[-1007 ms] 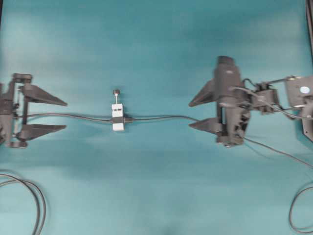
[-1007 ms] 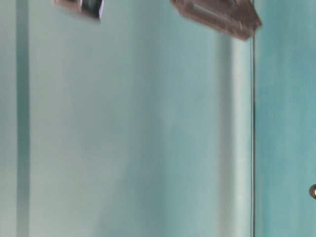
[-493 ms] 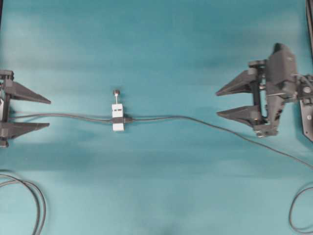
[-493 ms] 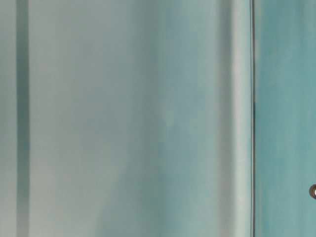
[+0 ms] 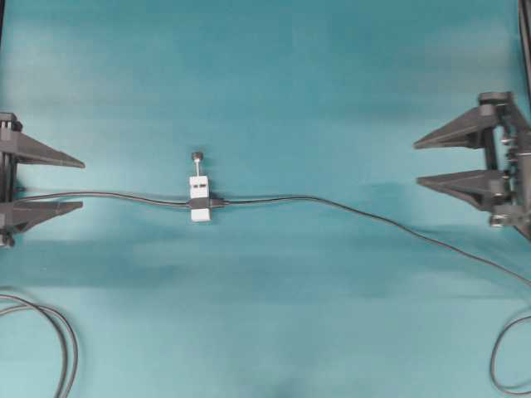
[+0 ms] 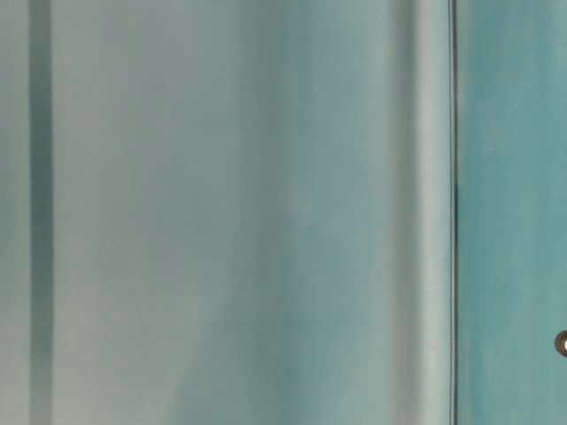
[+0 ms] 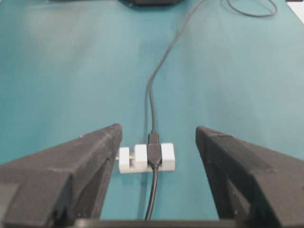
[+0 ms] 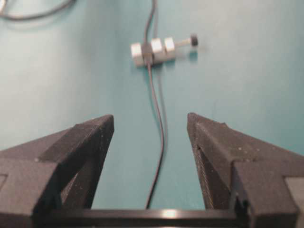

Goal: Insert the USB cable into the female connector supported by the left arm.

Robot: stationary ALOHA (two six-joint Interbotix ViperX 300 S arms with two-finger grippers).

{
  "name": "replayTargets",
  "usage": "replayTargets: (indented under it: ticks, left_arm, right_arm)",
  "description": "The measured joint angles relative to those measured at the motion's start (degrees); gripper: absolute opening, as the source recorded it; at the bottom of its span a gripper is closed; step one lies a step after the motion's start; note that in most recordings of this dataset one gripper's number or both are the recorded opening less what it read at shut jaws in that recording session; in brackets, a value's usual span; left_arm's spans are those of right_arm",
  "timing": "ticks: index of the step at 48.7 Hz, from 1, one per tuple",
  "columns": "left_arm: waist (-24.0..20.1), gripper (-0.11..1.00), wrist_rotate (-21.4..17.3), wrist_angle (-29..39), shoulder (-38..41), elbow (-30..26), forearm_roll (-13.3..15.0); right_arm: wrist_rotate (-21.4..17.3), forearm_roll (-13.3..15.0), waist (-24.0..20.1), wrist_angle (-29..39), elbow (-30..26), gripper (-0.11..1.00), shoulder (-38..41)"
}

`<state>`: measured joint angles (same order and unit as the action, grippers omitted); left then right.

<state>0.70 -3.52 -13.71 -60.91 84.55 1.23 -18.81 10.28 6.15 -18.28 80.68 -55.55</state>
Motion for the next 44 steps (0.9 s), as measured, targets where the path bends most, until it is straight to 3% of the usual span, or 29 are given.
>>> replayTargets:
  ticks: [10, 23, 36, 44]
  left_arm:
    - [0.0, 0.74, -0.09, 0.0, 0.0, 2.81, -0.18]
    - [0.0, 0.74, -0.09, 0.62, 0.0, 2.99, -0.62]
    - [0.0, 0.74, -0.09, 7.21, 0.0, 2.99, -0.7]
    - [0.0, 0.74, -0.35, 7.82, 0.0, 3.08, -0.79]
  right_arm:
    - [1.41, 0.97, 0.0, 6.68, 1.41, 0.67, -7.47]
    - [2.2, 4.92, 0.0, 8.09, 2.81, 0.67, -7.91]
    - [2.02, 5.1, 0.0, 10.9, 5.19, 0.67, -7.91]
    - [2.02, 5.27, 0.0, 14.5, 5.45, 0.67, -7.91]
